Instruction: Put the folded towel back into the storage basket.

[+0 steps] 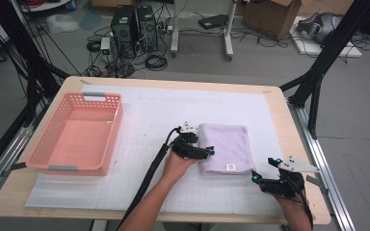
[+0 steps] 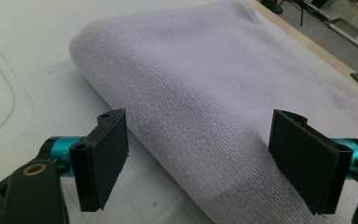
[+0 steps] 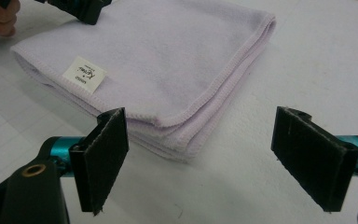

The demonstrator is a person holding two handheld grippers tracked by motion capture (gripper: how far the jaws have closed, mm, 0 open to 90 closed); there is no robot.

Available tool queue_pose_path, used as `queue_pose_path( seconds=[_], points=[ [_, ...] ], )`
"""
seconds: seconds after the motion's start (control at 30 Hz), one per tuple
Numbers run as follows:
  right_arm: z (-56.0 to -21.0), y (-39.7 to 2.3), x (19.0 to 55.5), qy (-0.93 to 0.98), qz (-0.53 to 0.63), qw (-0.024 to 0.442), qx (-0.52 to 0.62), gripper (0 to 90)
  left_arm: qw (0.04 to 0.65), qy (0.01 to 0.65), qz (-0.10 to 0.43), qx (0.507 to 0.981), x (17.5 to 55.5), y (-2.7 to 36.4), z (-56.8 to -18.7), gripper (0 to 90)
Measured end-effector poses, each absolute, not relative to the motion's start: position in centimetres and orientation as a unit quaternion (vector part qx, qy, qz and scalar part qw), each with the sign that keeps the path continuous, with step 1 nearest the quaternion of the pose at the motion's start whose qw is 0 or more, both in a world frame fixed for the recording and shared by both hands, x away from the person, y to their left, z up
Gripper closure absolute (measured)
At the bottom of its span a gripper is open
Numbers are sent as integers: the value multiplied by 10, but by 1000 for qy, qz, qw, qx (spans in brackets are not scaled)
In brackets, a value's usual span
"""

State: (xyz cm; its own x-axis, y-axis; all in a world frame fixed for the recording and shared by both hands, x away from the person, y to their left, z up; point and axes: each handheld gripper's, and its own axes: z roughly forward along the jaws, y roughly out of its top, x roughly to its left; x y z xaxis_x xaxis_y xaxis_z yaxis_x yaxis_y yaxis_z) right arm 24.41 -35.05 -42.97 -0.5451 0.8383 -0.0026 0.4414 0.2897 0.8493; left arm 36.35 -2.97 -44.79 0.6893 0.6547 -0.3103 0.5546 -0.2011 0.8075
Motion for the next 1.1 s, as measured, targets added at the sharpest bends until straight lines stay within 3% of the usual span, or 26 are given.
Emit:
queue_pose_path(
  seconds=[0.37,0.63,0.77,0.9,1.1],
  points=[
    [-430,-349,244,771,425,230,414,177,453,400,51,795,367,-36,-450,195],
    [-430,-348,245,770,426,229,417,177,460,389,52,796,359,-40,-452,471],
    [-430,-348,244,770,427,229,415,178,475,420,14,773,360,-37,-454,590],
    [-430,-349,245,769,428,228,416,177,488,418,7,766,359,-32,-454,661],
    [-430,-349,246,770,428,228,415,178,510,401,12,761,353,-21,-452,688]
  ],
)
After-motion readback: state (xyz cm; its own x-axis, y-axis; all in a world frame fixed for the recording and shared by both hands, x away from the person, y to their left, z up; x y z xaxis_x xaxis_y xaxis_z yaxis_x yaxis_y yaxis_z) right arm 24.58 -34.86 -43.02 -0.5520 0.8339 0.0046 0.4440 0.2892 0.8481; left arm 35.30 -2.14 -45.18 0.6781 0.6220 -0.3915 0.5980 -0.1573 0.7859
